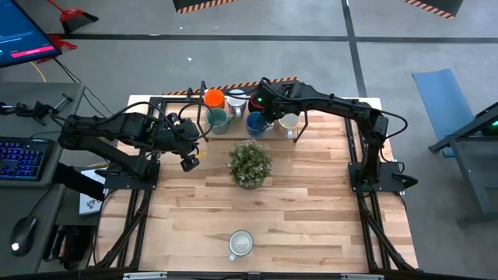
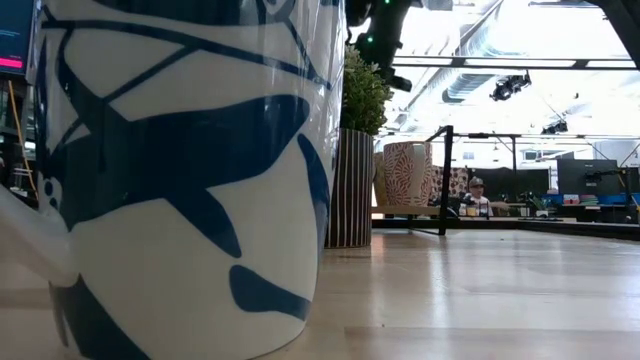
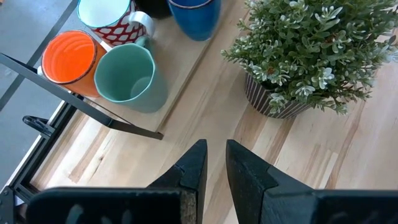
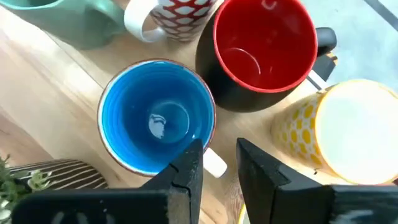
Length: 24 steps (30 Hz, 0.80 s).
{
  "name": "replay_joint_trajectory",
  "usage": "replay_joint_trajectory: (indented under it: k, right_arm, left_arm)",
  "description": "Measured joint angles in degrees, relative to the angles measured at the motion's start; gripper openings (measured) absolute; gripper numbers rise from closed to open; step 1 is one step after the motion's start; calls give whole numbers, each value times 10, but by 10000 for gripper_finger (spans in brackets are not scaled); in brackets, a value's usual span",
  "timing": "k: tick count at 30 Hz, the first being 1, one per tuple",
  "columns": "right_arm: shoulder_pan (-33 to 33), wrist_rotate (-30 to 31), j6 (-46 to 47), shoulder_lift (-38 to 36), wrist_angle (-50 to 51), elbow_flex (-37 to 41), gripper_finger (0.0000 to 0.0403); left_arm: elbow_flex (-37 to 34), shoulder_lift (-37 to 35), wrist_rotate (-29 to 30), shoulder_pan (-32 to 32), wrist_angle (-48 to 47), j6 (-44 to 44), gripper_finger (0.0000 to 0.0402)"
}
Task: Place coffee mugs
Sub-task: Adjust the mugs on the shelf
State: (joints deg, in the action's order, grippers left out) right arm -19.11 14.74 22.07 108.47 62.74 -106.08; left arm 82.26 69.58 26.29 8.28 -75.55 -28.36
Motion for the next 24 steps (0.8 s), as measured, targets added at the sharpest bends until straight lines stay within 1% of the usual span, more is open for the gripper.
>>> replay_joint_trajectory:
  k: [3, 7, 13, 24]
  right_arm:
    - [0, -9, 0, 1, 0, 0, 76]
    - [0, -22, 2, 4, -2, 0, 89]
    - [0, -16, 21, 23, -1, 1, 113]
    - [0, -7, 19, 29, -8, 1, 115]
  left_arm:
    - [0, 0, 0, 0, 0, 0, 49]
    - [0, 0, 0, 0, 0, 0, 49]
    - [0, 0, 0, 0, 0, 0, 49]
    - [0, 0, -1, 0, 0, 0, 49]
